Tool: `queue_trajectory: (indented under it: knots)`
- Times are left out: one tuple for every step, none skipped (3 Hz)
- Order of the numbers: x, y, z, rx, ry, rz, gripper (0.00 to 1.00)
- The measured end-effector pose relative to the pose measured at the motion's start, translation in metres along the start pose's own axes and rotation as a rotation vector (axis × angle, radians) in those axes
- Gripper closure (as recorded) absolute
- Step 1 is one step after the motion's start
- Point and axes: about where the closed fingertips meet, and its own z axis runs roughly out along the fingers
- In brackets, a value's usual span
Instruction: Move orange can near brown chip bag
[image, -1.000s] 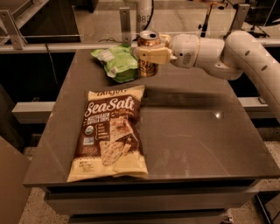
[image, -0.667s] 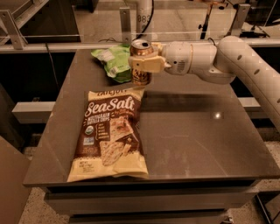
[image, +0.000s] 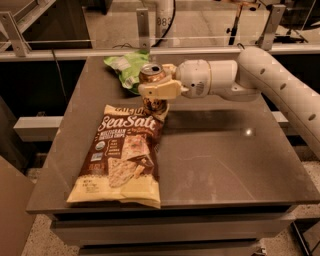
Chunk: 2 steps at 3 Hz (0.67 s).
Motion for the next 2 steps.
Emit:
queue_trajectory:
  knots:
    - [0.014, 0.008, 0.003, -0.033, 0.0, 0.016, 0.6]
    - [0.024, 0.008, 0.001, -0.054, 0.031, -0.025, 0.37]
